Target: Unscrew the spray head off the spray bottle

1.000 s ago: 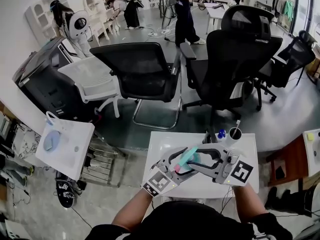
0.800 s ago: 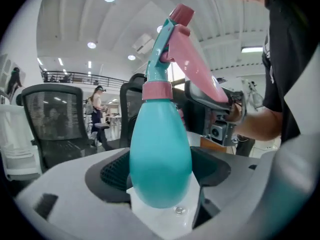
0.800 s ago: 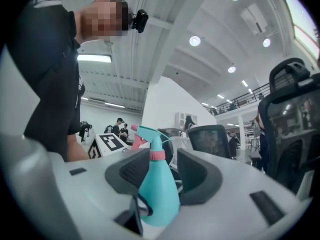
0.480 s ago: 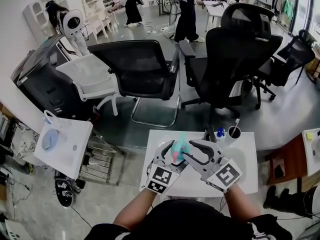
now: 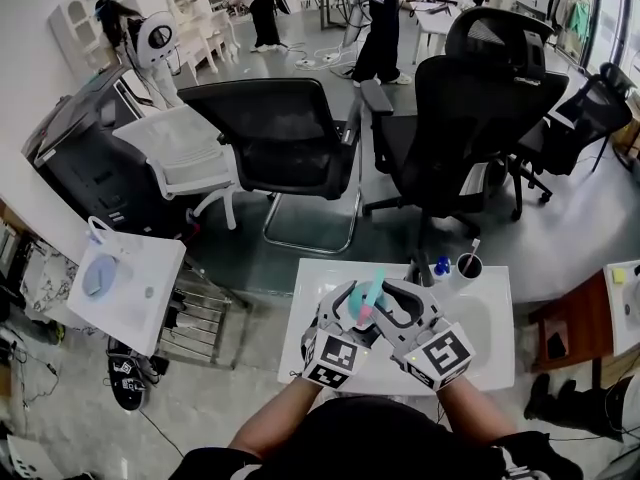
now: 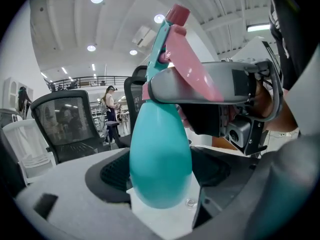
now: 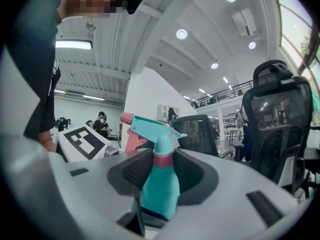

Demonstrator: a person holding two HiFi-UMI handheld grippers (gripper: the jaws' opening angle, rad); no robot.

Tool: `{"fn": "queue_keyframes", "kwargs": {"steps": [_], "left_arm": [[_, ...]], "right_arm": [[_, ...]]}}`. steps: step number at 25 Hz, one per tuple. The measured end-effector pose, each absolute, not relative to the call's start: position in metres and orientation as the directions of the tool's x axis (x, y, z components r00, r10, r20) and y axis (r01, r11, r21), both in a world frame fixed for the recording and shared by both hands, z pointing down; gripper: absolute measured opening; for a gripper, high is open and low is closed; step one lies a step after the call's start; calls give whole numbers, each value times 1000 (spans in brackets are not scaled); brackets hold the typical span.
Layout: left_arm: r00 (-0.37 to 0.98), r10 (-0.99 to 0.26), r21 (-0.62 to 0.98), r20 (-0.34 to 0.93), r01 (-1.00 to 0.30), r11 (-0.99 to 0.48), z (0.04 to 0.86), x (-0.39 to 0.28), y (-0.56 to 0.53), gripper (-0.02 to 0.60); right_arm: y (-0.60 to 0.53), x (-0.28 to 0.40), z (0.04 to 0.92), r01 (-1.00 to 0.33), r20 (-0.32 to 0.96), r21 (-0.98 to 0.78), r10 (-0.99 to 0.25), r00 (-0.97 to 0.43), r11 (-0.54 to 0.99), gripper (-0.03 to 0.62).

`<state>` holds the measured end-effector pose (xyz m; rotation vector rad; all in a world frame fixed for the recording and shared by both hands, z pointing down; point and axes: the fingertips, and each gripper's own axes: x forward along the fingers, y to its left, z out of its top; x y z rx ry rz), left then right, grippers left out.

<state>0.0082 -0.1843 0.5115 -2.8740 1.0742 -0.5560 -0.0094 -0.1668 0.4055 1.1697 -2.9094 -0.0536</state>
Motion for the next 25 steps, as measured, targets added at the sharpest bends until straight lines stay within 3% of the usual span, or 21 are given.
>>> {"fn": "queue_keyframes", "kwargs": {"steps": [7, 16, 25], "left_arm": [[785, -550, -130, 285, -536, -834, 496, 17, -173, 388], [894, -328, -211, 306, -272, -939, 489, 17, -144, 387], [945, -56, -231, 324, 22, -973, 480, 22, -107, 387]], "right_arm": [[-160, -4, 393, -642, -39, 64, -641, -766, 764, 137], [-123, -4, 374, -393, -71, 101, -387, -919, 914, 135], [-92, -8, 382, -138, 13, 131, -141, -990, 982, 135]]}}
